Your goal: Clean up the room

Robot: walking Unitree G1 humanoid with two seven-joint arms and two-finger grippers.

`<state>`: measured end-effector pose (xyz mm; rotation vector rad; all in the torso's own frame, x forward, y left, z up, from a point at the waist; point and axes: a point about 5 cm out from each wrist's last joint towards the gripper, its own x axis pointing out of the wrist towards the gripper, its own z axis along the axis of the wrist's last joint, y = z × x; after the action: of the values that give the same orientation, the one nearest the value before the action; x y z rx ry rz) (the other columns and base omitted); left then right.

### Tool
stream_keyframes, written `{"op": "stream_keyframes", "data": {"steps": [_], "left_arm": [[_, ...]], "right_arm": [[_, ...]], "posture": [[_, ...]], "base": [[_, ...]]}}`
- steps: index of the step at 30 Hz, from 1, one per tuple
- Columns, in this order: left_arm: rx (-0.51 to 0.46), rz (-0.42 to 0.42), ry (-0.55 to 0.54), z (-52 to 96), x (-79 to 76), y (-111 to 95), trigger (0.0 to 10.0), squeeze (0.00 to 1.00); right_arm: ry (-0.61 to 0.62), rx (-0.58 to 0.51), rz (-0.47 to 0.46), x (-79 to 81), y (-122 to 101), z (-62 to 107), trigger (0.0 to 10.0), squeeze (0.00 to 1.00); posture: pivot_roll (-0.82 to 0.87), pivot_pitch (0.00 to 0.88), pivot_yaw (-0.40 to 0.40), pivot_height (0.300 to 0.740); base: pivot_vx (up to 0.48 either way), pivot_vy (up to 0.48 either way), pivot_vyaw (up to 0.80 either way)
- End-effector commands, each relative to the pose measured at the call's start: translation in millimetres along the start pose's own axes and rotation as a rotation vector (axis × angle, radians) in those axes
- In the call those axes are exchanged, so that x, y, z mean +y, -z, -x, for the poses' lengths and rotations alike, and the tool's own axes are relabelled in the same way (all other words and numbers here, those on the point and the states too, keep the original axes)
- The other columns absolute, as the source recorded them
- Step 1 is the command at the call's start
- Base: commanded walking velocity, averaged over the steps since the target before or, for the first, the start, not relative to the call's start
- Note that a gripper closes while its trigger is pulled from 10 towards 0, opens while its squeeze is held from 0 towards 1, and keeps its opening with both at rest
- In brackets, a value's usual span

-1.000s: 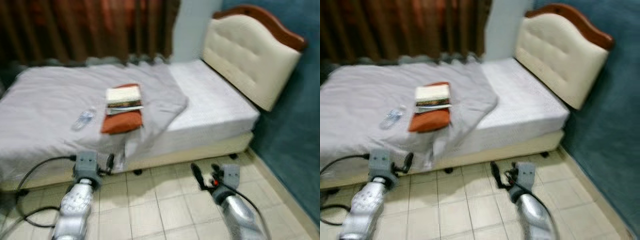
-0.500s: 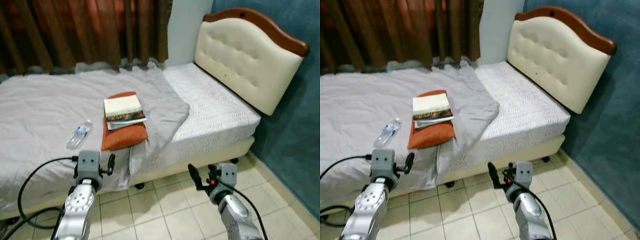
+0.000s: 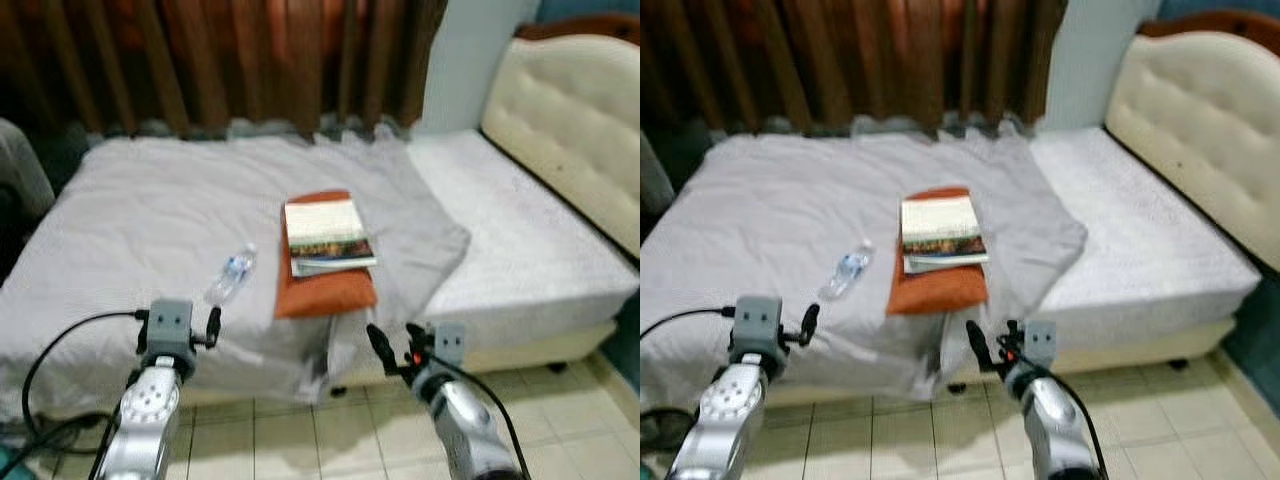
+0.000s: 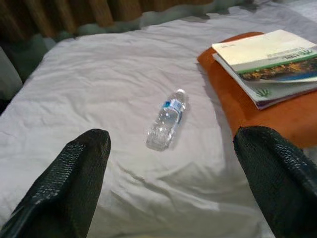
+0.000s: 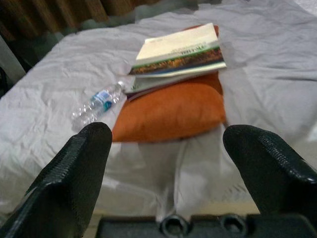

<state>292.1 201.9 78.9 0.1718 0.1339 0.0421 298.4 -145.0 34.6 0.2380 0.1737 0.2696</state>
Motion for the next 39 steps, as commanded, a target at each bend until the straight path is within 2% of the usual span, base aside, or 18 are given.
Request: {"op": "stream_keyframes", "data": {"steps": [1, 11, 17, 22, 31, 39], "left_arm": [[-0.002, -0.006, 0.036, -1.1, -10.7, -2.0, 10.0, 0.00], [0.008, -0.037, 0.050, -8.8, -7.2, -4.2, 10.0, 0.00], [-0.001, -0.016, 0.035, -12.6, -6.5, -8.1, 10.0, 0.00], [-0.012, 0.019, -0.027, -11.2, -5.1, -9.7, 10.0, 0.00], [-0.012, 0.016, -0.037, -7.8, -7.3, -7.4, 10.0, 0.00], [-0.007, 0.000, -0.037, -5.4, -3.1, -9.0, 10.0, 0.00]], "right_arm": [[0.049, 0.016, 0.008, -12.8, 2.0, 4.9, 10.0, 0.00], [0.014, -0.018, 0.038, -6.6, -4.1, -0.1, 10.0, 0.00], [-0.004, -0.020, 0.044, -2.3, -4.9, -3.2, 10.0, 0.00], [-0.023, -0.022, 0.040, -0.6, -6.2, -4.6, 10.0, 0.00], [-0.071, -0.032, 0.035, 4.8, -8.4, -7.3, 10.0, 0.00], [-0.098, -0.032, 0.016, 8.9, -6.8, -7.5, 10.0, 0.00]], "posture": [[0.14, 0.000, -0.051, 0.740], [0.14, 0.000, -0.055, 0.740], [0.13, 0.000, -0.054, 0.740], [0.14, 0.000, -0.058, 0.740], [0.15, 0.000, -0.070, 0.740], [0.15, 0.000, -0.073, 0.740]], "base": [[0.454, 0.000, 0.00], [0.454, 0.000, 0.00], [0.460, 0.000, -0.66], [0.461, 0.000, 0.00], [0.460, 0.000, 0.14], [0.461, 0.000, 0.00]]}}
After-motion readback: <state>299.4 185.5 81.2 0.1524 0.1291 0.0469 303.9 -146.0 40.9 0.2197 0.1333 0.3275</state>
